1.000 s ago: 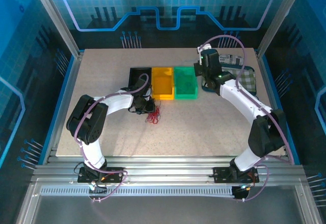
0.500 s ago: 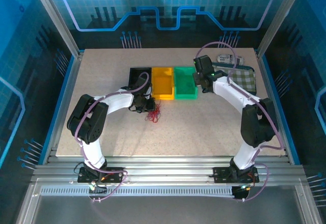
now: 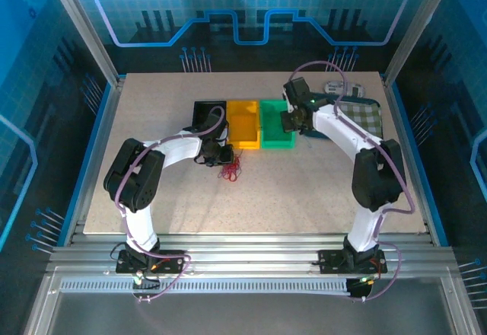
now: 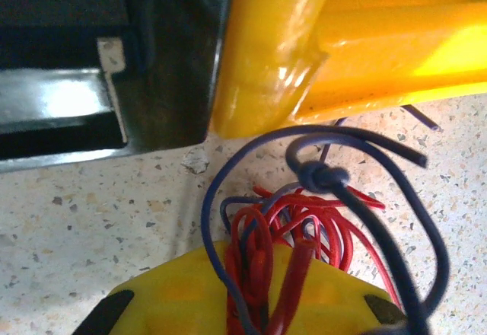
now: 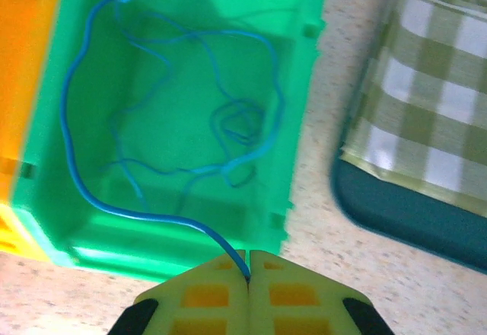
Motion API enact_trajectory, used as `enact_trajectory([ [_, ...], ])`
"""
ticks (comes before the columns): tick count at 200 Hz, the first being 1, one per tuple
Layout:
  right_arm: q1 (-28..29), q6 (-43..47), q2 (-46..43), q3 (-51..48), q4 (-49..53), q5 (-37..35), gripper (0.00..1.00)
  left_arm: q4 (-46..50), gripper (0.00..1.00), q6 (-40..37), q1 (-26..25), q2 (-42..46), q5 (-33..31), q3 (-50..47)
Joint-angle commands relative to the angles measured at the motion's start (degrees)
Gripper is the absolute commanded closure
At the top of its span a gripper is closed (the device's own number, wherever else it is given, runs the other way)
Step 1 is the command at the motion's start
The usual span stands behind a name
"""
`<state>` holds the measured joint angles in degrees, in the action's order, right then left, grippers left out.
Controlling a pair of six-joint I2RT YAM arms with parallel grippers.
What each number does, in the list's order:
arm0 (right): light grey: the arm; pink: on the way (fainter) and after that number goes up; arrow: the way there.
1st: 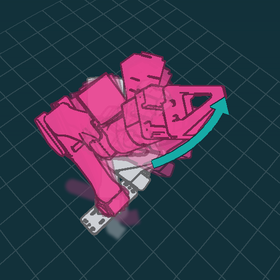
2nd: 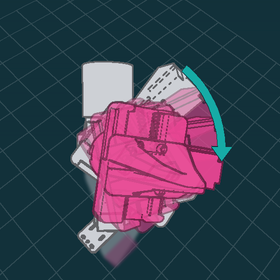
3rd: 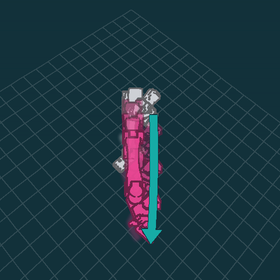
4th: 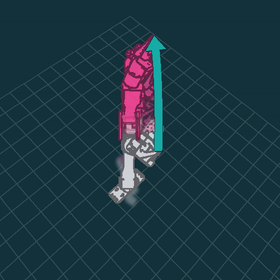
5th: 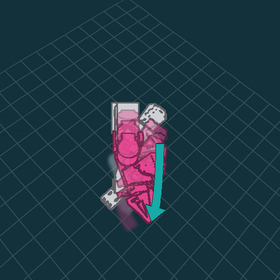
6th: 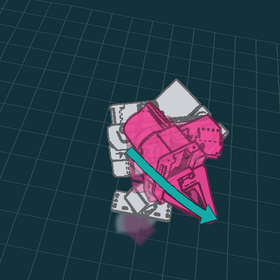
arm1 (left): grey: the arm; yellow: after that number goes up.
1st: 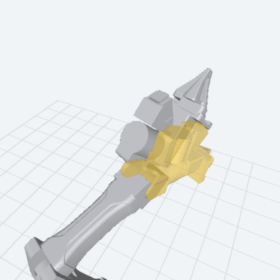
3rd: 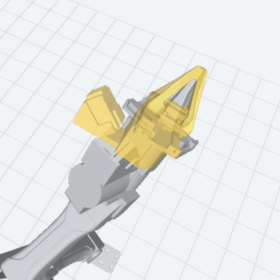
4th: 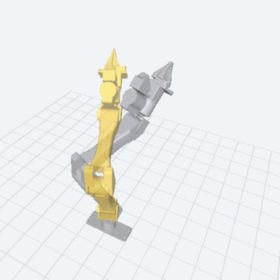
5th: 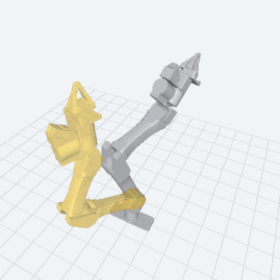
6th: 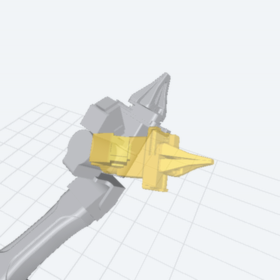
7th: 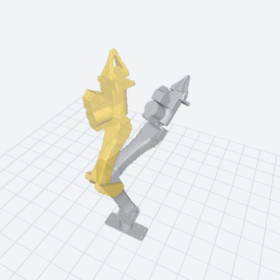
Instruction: Untangle the cables
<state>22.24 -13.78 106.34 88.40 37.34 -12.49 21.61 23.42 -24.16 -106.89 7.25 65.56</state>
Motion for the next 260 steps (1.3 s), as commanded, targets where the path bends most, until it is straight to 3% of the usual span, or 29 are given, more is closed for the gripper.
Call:
enact_trajectory([
  [1,0.78,-3.27,4.00,5.66,3.26,8.79,1.00,0.98,1.00,-1.53,0.28,-1.28,-0.90,1.50],
  [50,0.61,-8.42,13.18,15.36,3.16,12.64,1.00,0.20,1.00,-1.43,0.17,-1.20,-1.53,1.52],
  [103,-0.31,-13.07,14.77,13.51,-6.48,11.06,1.00,0.58,1.00,-1.53,0.00,-0.45,-2.03,0.67],
  [143,-0.27,-14.07,15.24,10.37,-13.19,4.13,1.00,-0.16,1.00,-1.10,-0.18,1.24,-3.29,-0.77],
  [191,0.61,-11.45,17.01,11.19,-11.28,-6.69,1.00,0.10,1.00,-1.14,-0.22,1.42,-3.81,-0.87],
  [260,4.09,-6.01,17.93,10.66,-7.68,-9.12,1.00,0.56,1.00,-1.44,-0.25,-0.02,-3.77,0.77],
])
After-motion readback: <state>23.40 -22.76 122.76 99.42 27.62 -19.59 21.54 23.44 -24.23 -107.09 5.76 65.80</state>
